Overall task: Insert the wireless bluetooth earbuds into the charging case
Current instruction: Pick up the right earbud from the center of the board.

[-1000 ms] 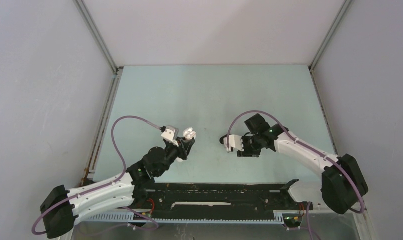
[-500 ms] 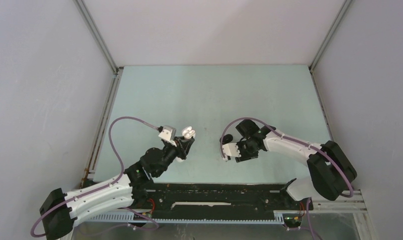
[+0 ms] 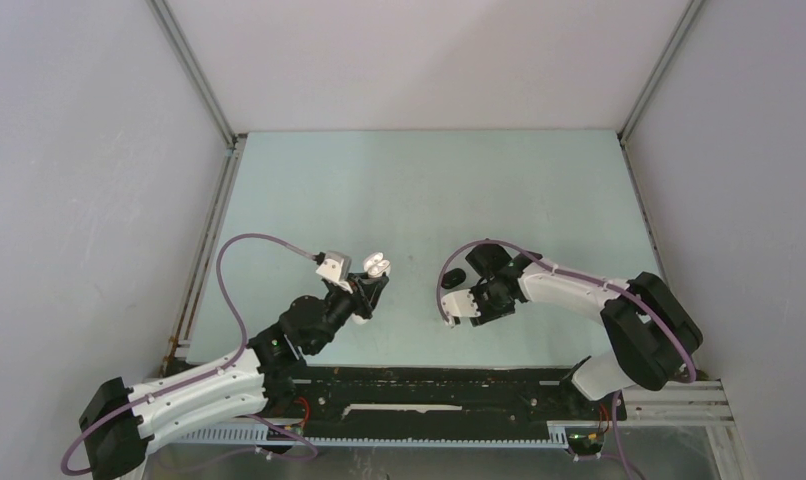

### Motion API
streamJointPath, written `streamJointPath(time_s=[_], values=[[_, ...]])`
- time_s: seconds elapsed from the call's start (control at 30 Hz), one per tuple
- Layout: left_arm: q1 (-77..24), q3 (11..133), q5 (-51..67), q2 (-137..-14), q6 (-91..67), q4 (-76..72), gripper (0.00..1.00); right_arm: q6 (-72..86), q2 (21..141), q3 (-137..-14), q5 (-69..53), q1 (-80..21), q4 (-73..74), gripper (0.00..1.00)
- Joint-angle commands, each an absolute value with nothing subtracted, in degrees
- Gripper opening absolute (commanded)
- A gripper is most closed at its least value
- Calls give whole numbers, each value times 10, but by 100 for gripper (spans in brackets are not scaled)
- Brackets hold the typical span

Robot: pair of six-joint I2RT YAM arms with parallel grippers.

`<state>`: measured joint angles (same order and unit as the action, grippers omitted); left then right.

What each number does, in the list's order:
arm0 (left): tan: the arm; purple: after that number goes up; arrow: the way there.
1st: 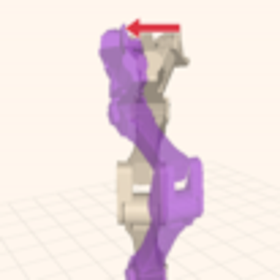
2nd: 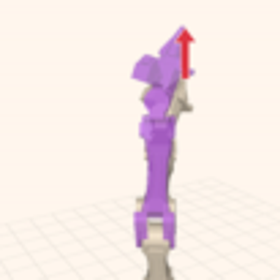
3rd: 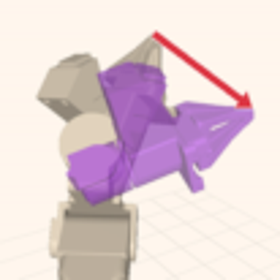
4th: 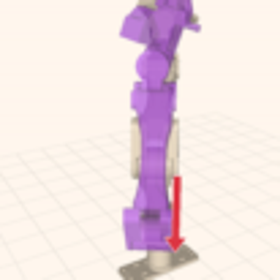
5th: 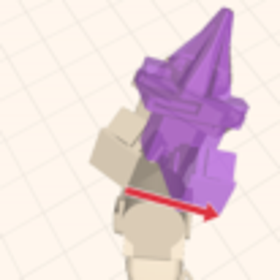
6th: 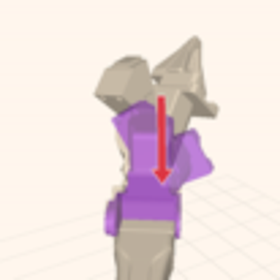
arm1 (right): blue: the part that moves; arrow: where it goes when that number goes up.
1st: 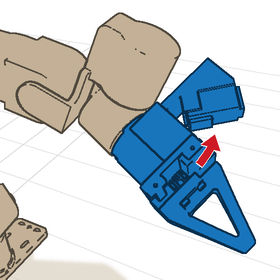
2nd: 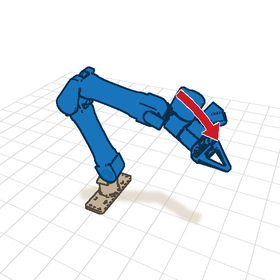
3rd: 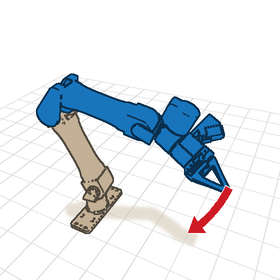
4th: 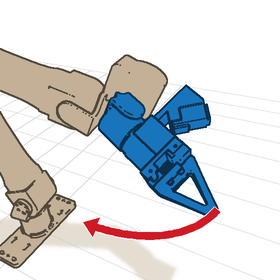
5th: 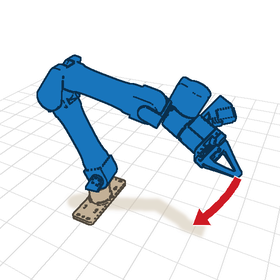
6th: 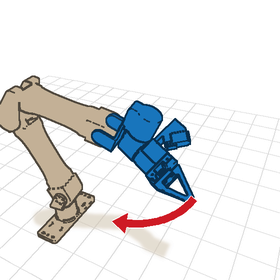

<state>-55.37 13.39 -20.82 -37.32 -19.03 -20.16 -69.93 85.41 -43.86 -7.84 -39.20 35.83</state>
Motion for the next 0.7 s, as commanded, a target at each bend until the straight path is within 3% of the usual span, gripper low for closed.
streamJointPath(time_s=[0.0,0.1,0.3,0.67], values=[[-556,138,-221,-370,-184,-214,2,-717,876,-439,-63,-391,352,37],[-556,137,-222,-372,-186,-214,2,-722,882,-439,-59,-387,355,36],[-556,136,-222,-374,-190,-216,2,-693,898,-480,-99,-371,403,24],[-556,129,-226,-378,-189,-228,2,-601,827,-485,-129,-269,379,30]])
